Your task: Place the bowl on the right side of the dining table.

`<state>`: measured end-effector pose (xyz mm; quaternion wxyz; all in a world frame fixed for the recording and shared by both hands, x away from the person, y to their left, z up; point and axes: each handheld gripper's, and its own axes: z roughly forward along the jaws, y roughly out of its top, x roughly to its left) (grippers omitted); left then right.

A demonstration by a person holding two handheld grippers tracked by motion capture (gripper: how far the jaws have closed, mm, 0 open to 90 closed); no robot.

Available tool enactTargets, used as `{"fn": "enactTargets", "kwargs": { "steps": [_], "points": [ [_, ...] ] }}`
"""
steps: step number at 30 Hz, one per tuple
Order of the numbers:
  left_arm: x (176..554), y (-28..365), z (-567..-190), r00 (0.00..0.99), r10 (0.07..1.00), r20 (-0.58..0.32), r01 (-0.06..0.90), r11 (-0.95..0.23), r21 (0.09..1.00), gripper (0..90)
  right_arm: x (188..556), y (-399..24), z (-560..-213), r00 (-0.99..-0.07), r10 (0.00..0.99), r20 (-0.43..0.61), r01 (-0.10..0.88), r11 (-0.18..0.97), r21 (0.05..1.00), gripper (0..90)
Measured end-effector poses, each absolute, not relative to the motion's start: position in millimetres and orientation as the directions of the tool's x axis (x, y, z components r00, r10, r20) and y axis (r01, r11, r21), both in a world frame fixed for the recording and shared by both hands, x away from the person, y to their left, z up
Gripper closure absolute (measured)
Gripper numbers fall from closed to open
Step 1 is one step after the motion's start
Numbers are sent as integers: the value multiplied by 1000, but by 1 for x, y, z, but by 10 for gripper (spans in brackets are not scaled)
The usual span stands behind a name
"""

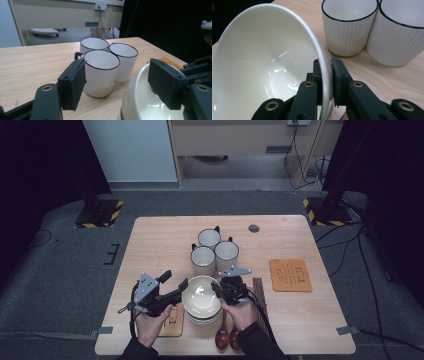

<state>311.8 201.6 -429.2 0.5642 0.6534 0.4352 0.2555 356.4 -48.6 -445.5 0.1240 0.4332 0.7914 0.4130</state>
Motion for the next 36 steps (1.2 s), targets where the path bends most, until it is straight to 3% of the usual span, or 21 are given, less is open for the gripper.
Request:
{"fn": "enactTargets", "kwargs": {
  "steps": [11, 36],
  "points": [
    [319, 225, -432, 414, 894, -173, 293, 49, 955, 262, 353, -53, -441, -603, 779, 170, 563, 265, 783, 827],
    [345, 255, -471, 281, 949, -141, 454, -2, 891, 238, 350, -69, -410, -622, 765, 168, 485, 208, 849, 826]
  ]
}}
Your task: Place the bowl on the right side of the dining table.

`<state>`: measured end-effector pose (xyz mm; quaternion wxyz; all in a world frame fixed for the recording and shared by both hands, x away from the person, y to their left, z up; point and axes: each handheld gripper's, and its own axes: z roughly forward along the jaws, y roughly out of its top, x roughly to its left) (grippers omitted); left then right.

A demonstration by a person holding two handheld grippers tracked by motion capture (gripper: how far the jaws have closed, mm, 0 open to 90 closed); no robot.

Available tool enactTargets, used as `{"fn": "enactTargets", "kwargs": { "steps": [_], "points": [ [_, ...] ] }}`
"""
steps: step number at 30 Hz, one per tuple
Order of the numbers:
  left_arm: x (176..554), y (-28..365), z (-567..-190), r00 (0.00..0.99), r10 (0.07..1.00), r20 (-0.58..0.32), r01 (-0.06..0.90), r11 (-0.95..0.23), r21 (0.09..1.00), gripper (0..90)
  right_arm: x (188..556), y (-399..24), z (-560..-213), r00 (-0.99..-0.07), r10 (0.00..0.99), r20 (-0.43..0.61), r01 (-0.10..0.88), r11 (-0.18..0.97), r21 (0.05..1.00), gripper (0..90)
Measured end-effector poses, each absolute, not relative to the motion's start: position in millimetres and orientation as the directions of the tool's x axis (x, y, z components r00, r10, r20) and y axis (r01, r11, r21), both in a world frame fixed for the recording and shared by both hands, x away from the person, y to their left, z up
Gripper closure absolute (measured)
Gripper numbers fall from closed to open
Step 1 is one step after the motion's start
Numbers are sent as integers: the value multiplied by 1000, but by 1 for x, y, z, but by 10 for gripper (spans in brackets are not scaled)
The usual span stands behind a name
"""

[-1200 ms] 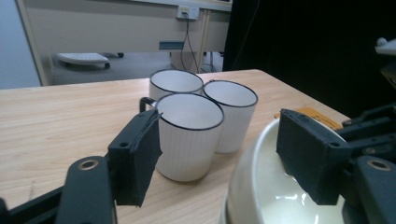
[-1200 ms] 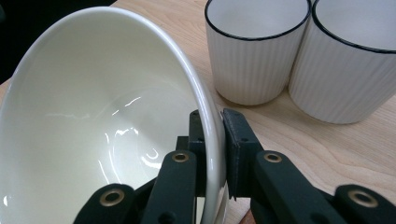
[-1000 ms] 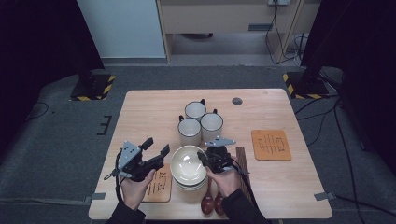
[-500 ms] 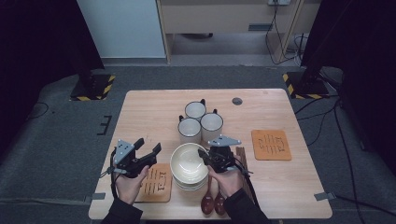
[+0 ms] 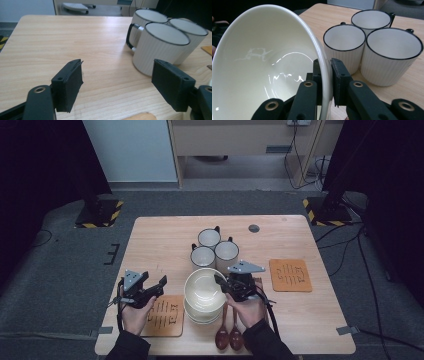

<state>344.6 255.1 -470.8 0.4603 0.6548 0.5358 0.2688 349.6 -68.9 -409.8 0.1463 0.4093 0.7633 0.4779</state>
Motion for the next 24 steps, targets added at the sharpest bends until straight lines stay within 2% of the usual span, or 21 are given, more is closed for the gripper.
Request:
{"fn": "enactTargets", "kwargs": {
  "steps": [24],
  "points": [
    [366, 276, -510, 236, 971, -29, 572, -115, 812, 180, 356, -107, -394, -562, 806, 185, 470, 127, 873, 825]
  ]
}}
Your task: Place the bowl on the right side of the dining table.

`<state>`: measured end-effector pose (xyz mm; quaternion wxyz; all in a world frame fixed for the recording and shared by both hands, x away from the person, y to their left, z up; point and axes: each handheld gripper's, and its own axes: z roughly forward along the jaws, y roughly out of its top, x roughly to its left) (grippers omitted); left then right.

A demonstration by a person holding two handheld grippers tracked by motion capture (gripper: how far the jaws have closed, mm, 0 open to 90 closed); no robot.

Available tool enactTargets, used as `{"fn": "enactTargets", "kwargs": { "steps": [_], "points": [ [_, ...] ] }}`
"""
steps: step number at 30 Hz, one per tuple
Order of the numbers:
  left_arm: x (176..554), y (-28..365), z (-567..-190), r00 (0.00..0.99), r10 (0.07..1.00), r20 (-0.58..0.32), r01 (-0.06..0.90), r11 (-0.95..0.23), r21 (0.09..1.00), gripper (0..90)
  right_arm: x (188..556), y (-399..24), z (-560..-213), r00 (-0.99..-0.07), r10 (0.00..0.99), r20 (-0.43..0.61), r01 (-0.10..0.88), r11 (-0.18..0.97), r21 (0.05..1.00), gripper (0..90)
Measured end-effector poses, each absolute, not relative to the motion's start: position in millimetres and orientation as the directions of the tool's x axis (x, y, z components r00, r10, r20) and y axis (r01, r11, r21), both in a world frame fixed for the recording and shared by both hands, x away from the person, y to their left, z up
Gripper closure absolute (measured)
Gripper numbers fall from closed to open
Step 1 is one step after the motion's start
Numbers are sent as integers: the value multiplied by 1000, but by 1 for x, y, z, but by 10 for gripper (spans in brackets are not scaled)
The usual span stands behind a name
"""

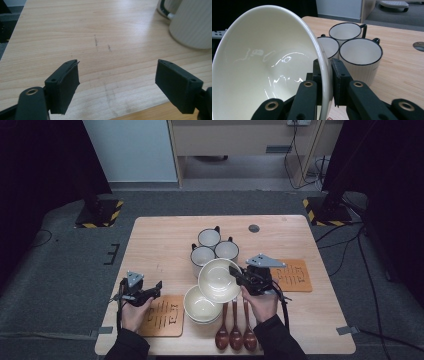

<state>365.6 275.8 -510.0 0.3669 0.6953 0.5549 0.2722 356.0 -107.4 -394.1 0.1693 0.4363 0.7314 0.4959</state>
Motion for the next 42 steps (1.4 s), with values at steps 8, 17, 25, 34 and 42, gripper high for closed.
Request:
{"fn": "enactTargets", "kwargs": {
  "steps": [8, 17, 25, 34, 42],
  "points": [
    [371, 279, -519, 225, 974, -4, 605, -136, 784, 178, 357, -119, -392, -543, 818, 187, 470, 112, 876, 825],
    [375, 282, -526, 212, 977, 12, 632, -146, 761, 178, 358, -130, -391, -527, 831, 176, 468, 111, 877, 825],
    [377, 283, -531, 206, 978, 23, 649, -154, 745, 174, 360, -142, -392, -506, 845, 174, 471, 102, 876, 825],
    [379, 284, -533, 206, 978, 32, 662, -164, 732, 165, 363, -158, -396, -476, 861, 178, 479, 84, 874, 825],
    [380, 284, -535, 207, 978, 22, 666, -157, 729, 156, 365, -179, -400, -436, 881, 186, 486, 56, 872, 825]
  ]
}}
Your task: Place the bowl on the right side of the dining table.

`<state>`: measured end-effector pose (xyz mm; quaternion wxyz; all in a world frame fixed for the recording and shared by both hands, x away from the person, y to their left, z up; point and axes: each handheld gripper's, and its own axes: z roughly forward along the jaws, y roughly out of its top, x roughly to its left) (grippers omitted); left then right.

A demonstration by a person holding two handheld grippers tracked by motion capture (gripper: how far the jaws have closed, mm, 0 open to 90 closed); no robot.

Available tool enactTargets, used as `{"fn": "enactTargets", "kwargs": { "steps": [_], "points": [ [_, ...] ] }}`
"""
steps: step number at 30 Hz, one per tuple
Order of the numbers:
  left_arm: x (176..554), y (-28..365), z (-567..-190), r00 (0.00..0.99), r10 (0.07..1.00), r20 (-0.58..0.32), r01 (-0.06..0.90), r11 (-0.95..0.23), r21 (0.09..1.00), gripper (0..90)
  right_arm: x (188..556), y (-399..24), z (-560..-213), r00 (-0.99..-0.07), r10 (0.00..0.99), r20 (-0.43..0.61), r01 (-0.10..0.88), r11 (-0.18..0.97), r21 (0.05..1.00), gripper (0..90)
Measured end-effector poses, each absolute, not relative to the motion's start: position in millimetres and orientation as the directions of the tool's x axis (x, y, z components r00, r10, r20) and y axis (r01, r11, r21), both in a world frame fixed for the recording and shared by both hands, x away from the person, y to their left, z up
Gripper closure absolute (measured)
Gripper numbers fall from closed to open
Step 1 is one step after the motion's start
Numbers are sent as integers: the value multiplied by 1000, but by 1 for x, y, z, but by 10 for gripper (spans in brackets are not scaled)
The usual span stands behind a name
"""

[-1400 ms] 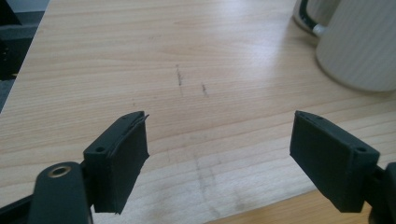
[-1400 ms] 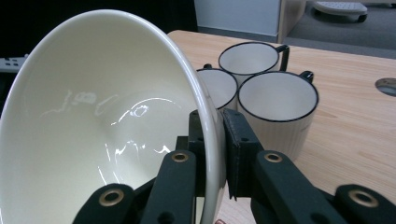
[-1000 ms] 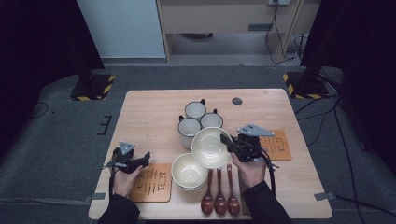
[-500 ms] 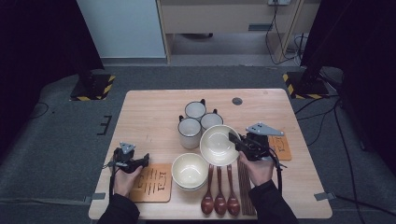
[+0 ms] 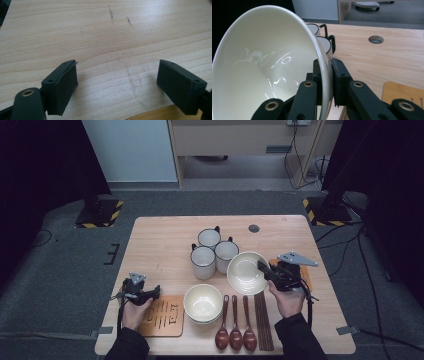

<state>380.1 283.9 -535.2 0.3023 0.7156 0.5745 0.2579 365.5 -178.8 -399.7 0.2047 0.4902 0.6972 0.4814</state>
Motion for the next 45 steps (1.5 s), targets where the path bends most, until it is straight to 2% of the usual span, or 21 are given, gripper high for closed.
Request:
{"fn": "enactTargets", "kwargs": {
  "steps": [25, 45],
  "points": [
    [382, 285, -536, 187, 982, 9, 683, -137, 717, 97, 387, -237, -425, -273, 941, 200, 540, -23, 842, 825],
    [382, 285, -536, 186, 983, 8, 684, -136, 717, 95, 406, -269, -448, -160, 966, 202, 593, -70, 802, 825]
  ]
}}
